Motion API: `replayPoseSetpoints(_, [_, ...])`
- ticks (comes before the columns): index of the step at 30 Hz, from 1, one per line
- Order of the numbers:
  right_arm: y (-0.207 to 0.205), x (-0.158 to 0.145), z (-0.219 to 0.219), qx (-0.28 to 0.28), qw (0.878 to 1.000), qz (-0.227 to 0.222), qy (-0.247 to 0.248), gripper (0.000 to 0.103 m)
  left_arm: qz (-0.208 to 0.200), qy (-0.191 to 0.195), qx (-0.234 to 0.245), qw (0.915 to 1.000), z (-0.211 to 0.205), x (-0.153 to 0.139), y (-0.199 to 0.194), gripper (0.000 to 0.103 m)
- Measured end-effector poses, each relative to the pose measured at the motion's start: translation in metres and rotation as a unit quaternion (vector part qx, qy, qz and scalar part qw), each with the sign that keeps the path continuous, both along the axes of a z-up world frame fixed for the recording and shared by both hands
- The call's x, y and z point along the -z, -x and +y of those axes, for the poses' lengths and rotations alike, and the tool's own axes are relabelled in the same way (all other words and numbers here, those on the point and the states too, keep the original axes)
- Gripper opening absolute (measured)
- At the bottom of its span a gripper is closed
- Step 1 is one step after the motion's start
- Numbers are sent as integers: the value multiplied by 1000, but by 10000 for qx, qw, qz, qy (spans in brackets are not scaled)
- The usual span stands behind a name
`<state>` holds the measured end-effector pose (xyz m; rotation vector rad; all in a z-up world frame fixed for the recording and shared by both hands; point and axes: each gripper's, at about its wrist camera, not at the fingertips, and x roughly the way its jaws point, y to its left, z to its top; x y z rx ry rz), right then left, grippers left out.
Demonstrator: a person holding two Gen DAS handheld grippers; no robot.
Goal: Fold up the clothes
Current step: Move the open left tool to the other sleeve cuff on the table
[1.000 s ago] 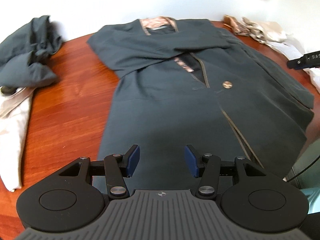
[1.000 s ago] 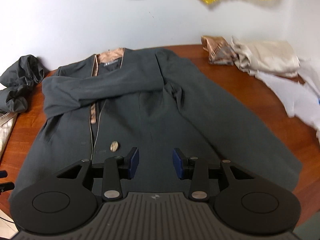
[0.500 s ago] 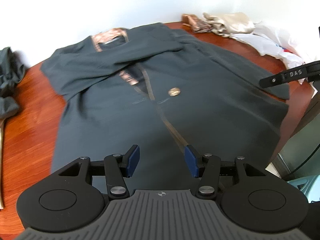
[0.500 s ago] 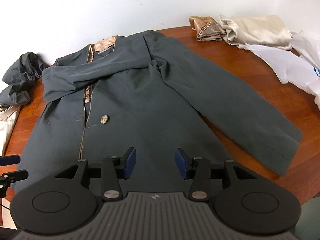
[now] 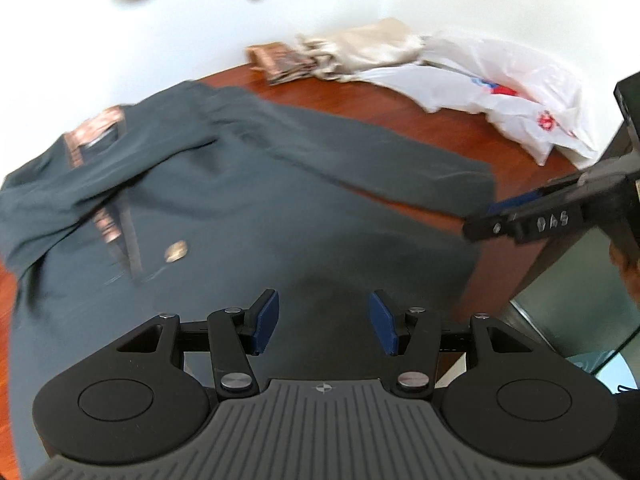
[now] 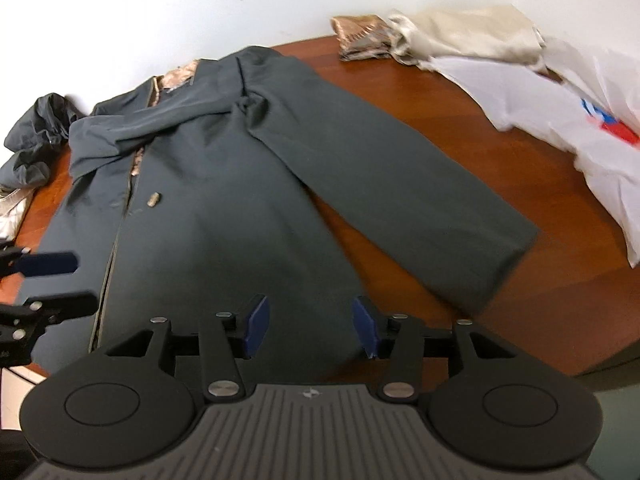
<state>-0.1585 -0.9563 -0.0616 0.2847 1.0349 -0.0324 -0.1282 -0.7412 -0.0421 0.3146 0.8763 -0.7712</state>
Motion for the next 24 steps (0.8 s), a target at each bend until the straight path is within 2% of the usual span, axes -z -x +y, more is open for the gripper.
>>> replayPoseSetpoints(12, [59,10,-90,516,9986,38,102,57,87,32,672,9977,-137,15,13,54])
replayPoseSetpoints(13, [63,10,-97,584,9982,39,110,57,88,32,680,9976,-138,14,13,54])
replayPoseSetpoints(18, [93,11,-128,968,9952,13,126,58,88,-29,985,9951,-196,22,13,54])
replayPoseSetpoints(24, [126,16,-152,1489,9888,-21,96,61,19,-215,1113,9935,-242,42,9,54])
